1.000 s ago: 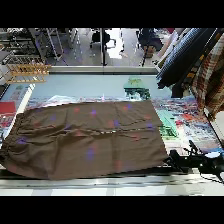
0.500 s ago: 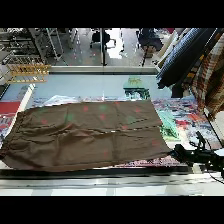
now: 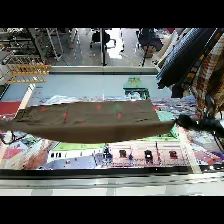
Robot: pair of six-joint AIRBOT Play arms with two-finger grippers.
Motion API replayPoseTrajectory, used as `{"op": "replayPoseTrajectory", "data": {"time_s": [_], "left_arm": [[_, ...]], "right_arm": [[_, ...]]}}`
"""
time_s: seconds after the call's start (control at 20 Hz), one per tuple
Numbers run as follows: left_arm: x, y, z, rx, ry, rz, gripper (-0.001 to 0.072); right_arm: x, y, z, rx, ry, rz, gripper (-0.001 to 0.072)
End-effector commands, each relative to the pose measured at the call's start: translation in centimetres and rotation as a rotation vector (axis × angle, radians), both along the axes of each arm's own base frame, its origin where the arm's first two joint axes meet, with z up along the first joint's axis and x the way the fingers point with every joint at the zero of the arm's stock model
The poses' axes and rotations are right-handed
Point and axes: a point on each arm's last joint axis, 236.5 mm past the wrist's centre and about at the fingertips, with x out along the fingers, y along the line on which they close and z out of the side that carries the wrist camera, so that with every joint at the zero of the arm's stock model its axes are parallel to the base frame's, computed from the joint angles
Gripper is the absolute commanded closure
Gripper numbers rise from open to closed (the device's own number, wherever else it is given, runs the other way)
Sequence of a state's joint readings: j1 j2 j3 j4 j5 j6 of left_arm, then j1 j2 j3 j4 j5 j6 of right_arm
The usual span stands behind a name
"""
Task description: Fold the clothes and pants, and hang the long-sleeved shirts on hangers.
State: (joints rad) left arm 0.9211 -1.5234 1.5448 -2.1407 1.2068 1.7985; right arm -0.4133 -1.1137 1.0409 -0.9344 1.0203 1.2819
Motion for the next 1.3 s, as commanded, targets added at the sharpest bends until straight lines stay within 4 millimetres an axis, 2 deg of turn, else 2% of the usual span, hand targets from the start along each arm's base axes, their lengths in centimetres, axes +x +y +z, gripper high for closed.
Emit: {"op": "replayPoseTrajectory", "data": {"time_s": [0.0,0.15,0.25,0.35,0.45,0.5,0.55,0.6,0.7,0.8,0.85,0.95,1.0,1.1,1.15,1.25], "left_arm": [[7.3,-0.6,3.7,0.060,-0.143,0.017,0.0697],[12.7,-1.5,-0.2,0.013,-0.176,0.081,0.0697],[15.4,-1.6,-3.0,-0.004,-0.194,0.130,0.0697],[17.2,-2.3,-6.1,-0.010,-0.185,0.135,0.0696],[18.7,-3.0,-8.4,-0.003,-0.183,0.134,0.0675],[19.1,-3.4,-9.1,0.000,-0.178,0.130,0.0535],[19.1,-3.6,-9.4,0.005,-0.170,0.122,0.0195],[18.8,-3.7,-9.4,0.006,-0.154,0.110,-0.0002],[16.3,-3.8,-9.1,-0.003,-0.083,0.041,0.0007],[11.6,-4.0,-9.4,-0.017,0.057,-0.066,0.0015],[8.8,-4.1,-10.1,-0.041,0.156,-0.098,0.0015],[4.9,-4.8,-11.8,-0.109,0.296,-0.137,0.0015],[4.4,-5.4,-12.4,-0.147,0.320,-0.134,0.0015],[5.1,-6.2,-13.6,-0.172,0.320,-0.130,0.0014],[5.9,-6.5,-14.3,-0.176,0.310,-0.121,0.0014],[7.5,-7.1,-15.4,-0.194,0.291,-0.081,0.0014]], "right_arm": [[9.0,-0.3,0.7,-0.079,-0.071,0.006,0.0697],[15.3,-0.1,-2.3,-0.076,-0.055,0.041,0.0696],[19.1,-0.1,-4.0,-0.082,-0.075,0.049,0.0695],[22.2,-0.2,-5.9,-0.085,-0.093,0.044,0.0694],[24.3,0.4,-7.7,-0.087,-0.113,0.041,0.0678],[24.7,0.8,-8.7,-0.080,-0.105,0.045,0.0458],[24.5,1.1,-9.3,-0.071,-0.089,0.053,0.0157],[23.6,1.2,-9.7,-0.049,-0.045,0.064,0.0141],[20.3,1.1,-10.0,0.012,0.075,0.116,0.0142],[16.0,1.1,-10.0,0.105,0.204,0.179,0.0142],[13.6,1.7,-10.1,0.163,0.261,0.213,0.0142],[9.3,3.0,-11.0,0.294,0.350,0.208,0.0142],[7.1,3.8,-11.8,0.355,0.394,0.184,0.0140],[3.1,5.0,-14.3,0.433,0.471,0.120,0.0134],[2.2,5.7,-15.6,0.468,0.483,0.075,0.0126],[2.8,6.5,-17.0,0.531,0.442,-0.002,0.0128]]}}
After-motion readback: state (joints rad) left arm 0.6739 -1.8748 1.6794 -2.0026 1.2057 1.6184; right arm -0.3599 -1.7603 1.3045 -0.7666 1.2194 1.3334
